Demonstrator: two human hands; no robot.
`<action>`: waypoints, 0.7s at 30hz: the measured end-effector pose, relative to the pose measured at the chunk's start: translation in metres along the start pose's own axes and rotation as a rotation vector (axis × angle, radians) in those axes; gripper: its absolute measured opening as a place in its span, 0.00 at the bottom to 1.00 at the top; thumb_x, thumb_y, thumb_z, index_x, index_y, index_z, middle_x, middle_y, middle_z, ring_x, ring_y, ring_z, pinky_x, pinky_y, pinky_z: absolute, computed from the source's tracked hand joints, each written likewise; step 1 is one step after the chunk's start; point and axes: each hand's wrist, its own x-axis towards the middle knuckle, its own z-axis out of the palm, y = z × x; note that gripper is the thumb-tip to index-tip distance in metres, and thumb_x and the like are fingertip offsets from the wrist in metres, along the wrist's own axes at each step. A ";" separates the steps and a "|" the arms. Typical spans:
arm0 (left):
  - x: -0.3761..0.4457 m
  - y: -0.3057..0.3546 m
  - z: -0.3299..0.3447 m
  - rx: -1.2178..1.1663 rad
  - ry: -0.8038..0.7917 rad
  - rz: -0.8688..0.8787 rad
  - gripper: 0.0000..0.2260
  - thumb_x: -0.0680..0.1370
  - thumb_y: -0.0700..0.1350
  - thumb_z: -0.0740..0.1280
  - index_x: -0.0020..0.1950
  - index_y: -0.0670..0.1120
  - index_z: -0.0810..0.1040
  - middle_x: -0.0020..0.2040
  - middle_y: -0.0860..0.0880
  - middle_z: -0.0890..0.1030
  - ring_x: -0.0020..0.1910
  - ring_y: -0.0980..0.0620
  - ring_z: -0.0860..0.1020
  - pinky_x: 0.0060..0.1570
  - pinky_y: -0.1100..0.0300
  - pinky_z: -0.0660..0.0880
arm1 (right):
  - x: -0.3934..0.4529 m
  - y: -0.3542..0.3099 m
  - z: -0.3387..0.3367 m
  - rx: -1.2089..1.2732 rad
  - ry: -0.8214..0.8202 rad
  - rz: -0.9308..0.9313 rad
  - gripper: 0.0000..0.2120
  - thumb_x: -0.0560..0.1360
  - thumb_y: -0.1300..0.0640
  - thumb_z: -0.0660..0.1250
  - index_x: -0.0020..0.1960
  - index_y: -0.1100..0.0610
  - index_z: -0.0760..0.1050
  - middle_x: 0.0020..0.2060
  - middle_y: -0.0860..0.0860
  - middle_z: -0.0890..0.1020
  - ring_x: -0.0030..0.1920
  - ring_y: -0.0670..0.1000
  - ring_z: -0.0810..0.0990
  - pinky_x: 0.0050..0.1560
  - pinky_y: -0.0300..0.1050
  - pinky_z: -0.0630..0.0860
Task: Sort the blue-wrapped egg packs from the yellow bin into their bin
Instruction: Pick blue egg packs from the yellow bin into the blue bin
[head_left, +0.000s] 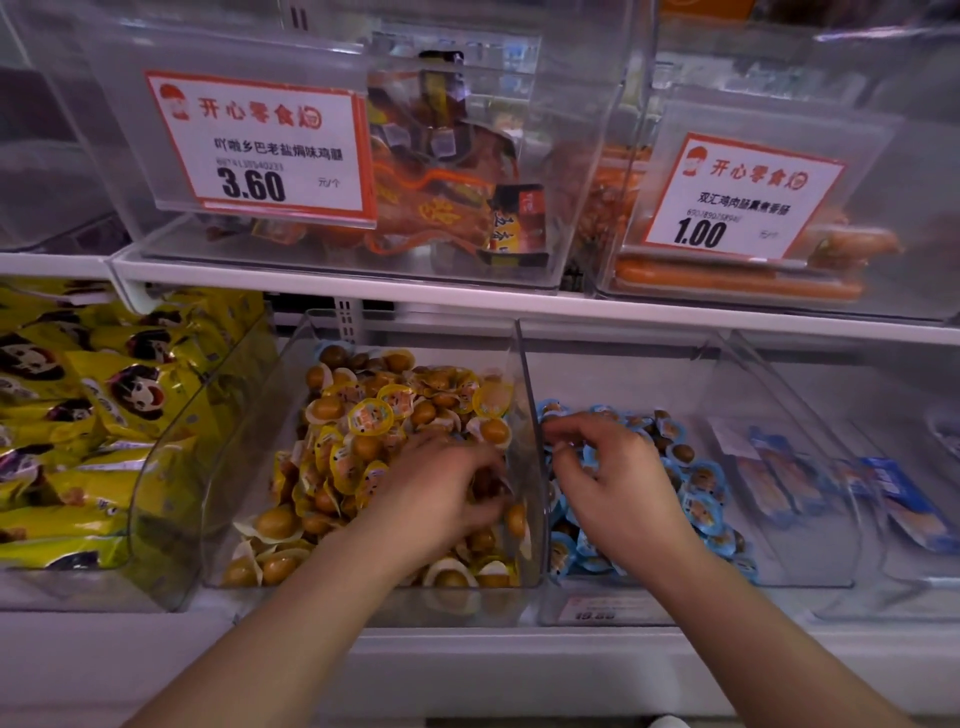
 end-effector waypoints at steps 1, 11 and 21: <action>-0.002 -0.001 -0.006 -0.036 0.111 -0.018 0.12 0.72 0.61 0.70 0.53 0.60 0.79 0.49 0.62 0.80 0.54 0.57 0.76 0.61 0.52 0.71 | 0.001 0.000 -0.002 0.013 0.028 0.010 0.10 0.78 0.59 0.65 0.56 0.51 0.82 0.51 0.42 0.84 0.52 0.38 0.79 0.50 0.24 0.72; -0.028 0.041 -0.031 -0.338 0.541 0.105 0.18 0.74 0.54 0.72 0.63 0.58 0.78 0.57 0.65 0.79 0.60 0.65 0.75 0.58 0.73 0.67 | -0.005 -0.038 -0.013 0.709 -0.195 0.075 0.15 0.74 0.52 0.73 0.60 0.52 0.81 0.42 0.47 0.86 0.36 0.43 0.83 0.35 0.33 0.76; -0.093 -0.030 -0.074 -0.119 0.454 -0.230 0.10 0.77 0.46 0.70 0.57 0.55 0.81 0.59 0.60 0.76 0.59 0.57 0.76 0.60 0.52 0.75 | -0.002 -0.002 -0.045 -0.230 0.069 0.107 0.14 0.75 0.58 0.70 0.60 0.55 0.81 0.58 0.54 0.82 0.57 0.58 0.81 0.54 0.46 0.75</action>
